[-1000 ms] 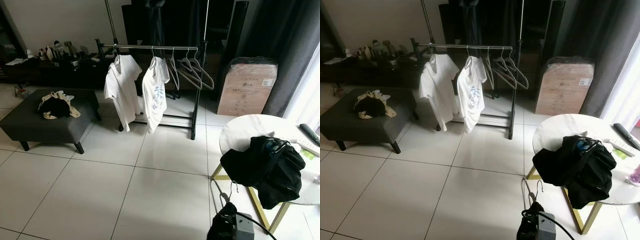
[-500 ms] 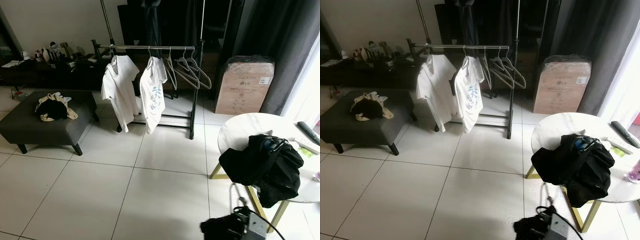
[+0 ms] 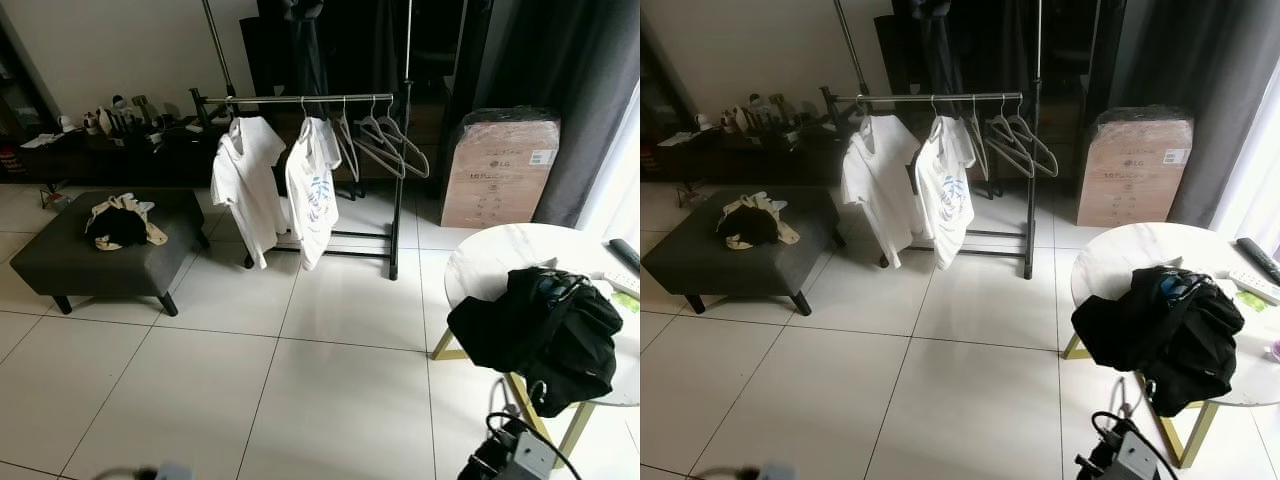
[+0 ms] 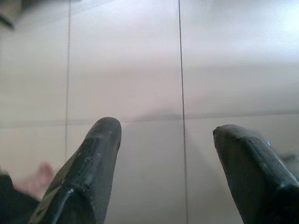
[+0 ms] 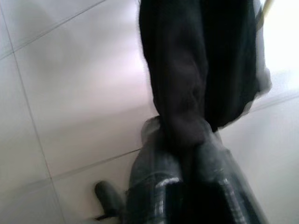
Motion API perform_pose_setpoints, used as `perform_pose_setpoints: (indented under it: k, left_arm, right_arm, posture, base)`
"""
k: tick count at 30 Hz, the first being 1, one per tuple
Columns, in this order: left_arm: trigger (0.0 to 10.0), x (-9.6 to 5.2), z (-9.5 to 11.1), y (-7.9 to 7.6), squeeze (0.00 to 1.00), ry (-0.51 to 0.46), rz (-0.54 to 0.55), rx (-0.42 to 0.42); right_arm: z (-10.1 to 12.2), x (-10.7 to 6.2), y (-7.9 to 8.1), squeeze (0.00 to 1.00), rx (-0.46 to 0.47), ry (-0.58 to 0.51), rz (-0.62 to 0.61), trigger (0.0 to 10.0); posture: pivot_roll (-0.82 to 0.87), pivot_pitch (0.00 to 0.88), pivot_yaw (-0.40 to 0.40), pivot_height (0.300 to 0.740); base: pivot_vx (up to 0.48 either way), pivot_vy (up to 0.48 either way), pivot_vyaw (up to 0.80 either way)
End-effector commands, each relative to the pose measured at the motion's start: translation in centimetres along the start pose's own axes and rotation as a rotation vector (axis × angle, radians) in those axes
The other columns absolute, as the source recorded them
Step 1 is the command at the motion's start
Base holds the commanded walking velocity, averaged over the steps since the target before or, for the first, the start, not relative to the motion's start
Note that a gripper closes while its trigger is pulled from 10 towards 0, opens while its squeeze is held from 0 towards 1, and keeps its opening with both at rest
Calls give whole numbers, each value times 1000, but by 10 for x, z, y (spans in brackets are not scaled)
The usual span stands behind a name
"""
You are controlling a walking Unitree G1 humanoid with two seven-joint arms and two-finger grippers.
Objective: Hang hanger
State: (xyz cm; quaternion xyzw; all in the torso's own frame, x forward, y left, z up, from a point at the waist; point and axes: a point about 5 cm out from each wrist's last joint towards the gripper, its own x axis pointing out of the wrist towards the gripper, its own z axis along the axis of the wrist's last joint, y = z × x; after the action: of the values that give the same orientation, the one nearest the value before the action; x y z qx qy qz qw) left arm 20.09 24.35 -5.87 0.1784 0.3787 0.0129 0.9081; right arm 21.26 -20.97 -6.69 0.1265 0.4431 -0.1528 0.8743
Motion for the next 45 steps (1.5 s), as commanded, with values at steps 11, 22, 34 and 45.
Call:
perform_pose_setpoints:
  k: [11, 22, 34, 45]
  left_arm:
    - [10000, 3, 70, 20, 0, -355, -53, 18]
    - [10000, -27, 88, 3, 0, -413, -593, 239]
    - [10000, -53, 120, 3, 0, -452, -826, 122]
    - [10000, -65, 120, -15, 0, -398, -908, -51]
  right_arm:
    - [86, -13, 53, 0, -799, -320, 433, 10000]
    - [87, -18, 44, 0, -1605, -286, 490, 10000]
    - [96, -36, 62, 0, -1781, -362, 712, 10000]
    - [154, -57, 107, 0, -1219, -536, 664, 10000]
  posture:
    - [-18, 98, 55, 740]
    - [-9, 114, 54, 740]
    - [-20, 120, 59, 740]
    - [-28, 112, 69, 740]
  base:
    - [0, 0, 0]
    - [0, 0, 0]
    - [0, 0, 0]
    - [0, 0, 0]
